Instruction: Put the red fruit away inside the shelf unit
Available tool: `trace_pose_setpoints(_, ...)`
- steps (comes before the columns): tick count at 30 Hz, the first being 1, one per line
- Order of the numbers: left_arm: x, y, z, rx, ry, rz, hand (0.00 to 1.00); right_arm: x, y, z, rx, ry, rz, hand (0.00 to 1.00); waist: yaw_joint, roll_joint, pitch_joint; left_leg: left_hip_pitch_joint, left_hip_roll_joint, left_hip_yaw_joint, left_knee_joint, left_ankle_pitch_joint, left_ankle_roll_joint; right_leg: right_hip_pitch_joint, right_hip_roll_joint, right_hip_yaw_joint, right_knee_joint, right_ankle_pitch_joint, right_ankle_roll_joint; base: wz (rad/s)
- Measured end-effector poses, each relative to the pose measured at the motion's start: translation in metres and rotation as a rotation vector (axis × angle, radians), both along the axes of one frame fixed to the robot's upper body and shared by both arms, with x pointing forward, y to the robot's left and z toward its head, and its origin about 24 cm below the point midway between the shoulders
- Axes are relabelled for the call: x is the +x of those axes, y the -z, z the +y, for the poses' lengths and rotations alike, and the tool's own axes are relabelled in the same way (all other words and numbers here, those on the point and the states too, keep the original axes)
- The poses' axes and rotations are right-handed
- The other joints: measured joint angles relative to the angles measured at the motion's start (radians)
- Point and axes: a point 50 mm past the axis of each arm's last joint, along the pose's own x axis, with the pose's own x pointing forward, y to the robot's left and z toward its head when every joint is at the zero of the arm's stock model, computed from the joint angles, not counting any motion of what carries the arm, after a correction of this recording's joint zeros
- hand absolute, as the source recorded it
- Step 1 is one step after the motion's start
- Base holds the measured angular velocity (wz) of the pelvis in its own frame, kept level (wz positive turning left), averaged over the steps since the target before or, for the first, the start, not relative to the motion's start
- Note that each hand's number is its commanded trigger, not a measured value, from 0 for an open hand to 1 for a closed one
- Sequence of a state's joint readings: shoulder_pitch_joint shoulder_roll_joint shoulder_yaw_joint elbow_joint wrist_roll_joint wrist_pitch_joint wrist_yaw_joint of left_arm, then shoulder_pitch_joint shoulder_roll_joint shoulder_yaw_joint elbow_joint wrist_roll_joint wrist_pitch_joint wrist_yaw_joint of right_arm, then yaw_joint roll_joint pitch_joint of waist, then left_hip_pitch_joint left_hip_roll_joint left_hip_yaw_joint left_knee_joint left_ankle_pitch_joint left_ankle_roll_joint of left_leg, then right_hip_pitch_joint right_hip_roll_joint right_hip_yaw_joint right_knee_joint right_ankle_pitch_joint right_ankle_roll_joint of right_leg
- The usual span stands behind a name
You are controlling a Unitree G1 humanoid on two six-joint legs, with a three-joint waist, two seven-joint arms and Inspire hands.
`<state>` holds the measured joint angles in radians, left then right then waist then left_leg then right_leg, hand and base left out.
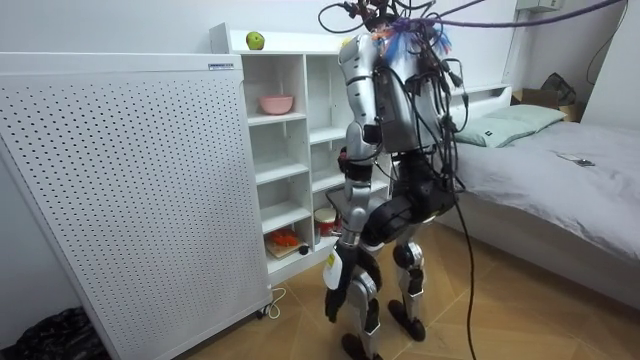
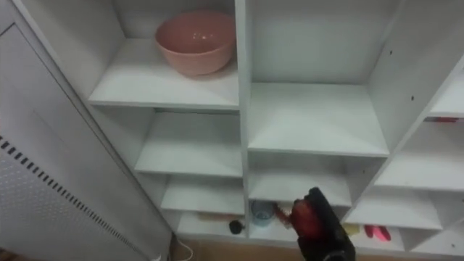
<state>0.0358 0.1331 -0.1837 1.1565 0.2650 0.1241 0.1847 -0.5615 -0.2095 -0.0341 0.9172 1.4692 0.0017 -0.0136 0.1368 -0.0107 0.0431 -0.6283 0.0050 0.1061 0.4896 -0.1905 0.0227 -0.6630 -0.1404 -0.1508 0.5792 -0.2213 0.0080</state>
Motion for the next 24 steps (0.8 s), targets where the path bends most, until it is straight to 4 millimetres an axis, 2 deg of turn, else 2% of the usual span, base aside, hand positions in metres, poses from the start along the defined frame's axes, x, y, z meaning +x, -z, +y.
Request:
trace_pose_setpoints(4, 0.002, 0.0, -0.002, -0.004, 0.006, -0.007, 0.0, 0.014, -0.021, -0.015, 0.063, 0.07, -0.047, 1.0, 0.017, 0.004, 0.0027, -0.057, -0.003, -0.001, 0.029, 0.002, 0.002, -0.057, -0.01, -0.005, 0.029, -0.002, -0.003, 0.07)
trace_pose_setpoints(6, 0.003, 0.0, -0.004, -0.014, -0.006, -0.01, 0.0, 0.022, -0.04, -0.024, 0.111, 0.11, -0.105, 1.0, 0.03, 0.009, 0.0051, -0.082, -0.003, 0.0, 0.035, 0.003, 0.003, -0.082, -0.011, -0.005, 0.031, -0.001, -0.004, 0.0)
trace_pose_setpoints(9, 0.003, 0.0, -0.005, -0.017, 0.0, -0.01, 0.0, 0.029, -0.057, -0.03, 0.134, 0.134, -0.15, 1.0, 0.036, 0.013, 0.0064, -0.104, -0.004, 0.0, 0.037, 0.002, 0.003, -0.103, -0.015, -0.009, 0.042, -0.002, -0.005, 0.03)
trace_pose_setpoints(14, 0.013, -0.002, -0.012, -0.028, 0.041, -0.041, 0.0, 0.035, -0.073, -0.038, 0.124, 0.151, -0.169, 1.0, 0.038, 0.021, 0.0069, -0.138, -0.005, 0.008, 0.056, 0.002, 0.004, -0.146, -0.034, -0.013, 0.084, -0.017, -0.008, 0.09)
trace_pose_setpoints(15, 0.015, -0.003, -0.012, -0.027, 0.044, -0.049, 0.0, 0.036, -0.077, -0.038, 0.122, 0.153, -0.171, 0.97, 0.039, 0.022, 0.0059, -0.145, -0.005, 0.01, 0.065, 0.002, 0.004, -0.156, -0.038, -0.013, 0.096, -0.019, -0.01, 0.0)
trace_pose_setpoints(16, 0.016, -0.003, -0.012, -0.027, 0.044, -0.055, 0.0, 0.037, -0.079, -0.039, 0.121, 0.154, -0.172, 0.0, 0.039, 0.023, 0.0063, -0.147, -0.006, 0.012, 0.066, 0.002, 0.004, -0.16, -0.041, -0.015, 0.1, -0.022, -0.012, 0.0)
trace_pose_setpoints(18, 0.021, -0.005, -0.012, -0.028, 0.05, -0.077, 0.0, 0.041, -0.091, -0.043, 0.11, 0.163, -0.187, 0.0, 0.039, 0.026, 0.0058, -0.161, -0.018, 0.02, 0.073, 0.001, 0.006, -0.184, -0.053, -0.015, 0.118, -0.027, -0.016, 0.0)
trace_pose_setpoints(20, 0.023, -0.006, -0.012, -0.026, 0.063, -0.085, 0.0, 0.042, -0.099, -0.049, 0.099, 0.175, -0.201, 0.0, 0.04, 0.029, 0.0061, -0.17, -0.018, 0.024, 0.086, -0.001, 0.008, -0.196, -0.061, -0.014, 0.135, -0.033, -0.018, 0.0)
trace_pose_setpoints(24, 0.027, -0.009, -0.007, -0.011, 0.105, -0.1, 0.0, 0.04, -0.104, -0.059, 0.119, 0.226, -0.194, 0.0, 0.047, 0.03, 0.0053, -0.183, -0.017, 0.029, 0.101, -0.001, 0.008, -0.211, -0.061, -0.01, 0.152, -0.035, -0.02, 0.0)
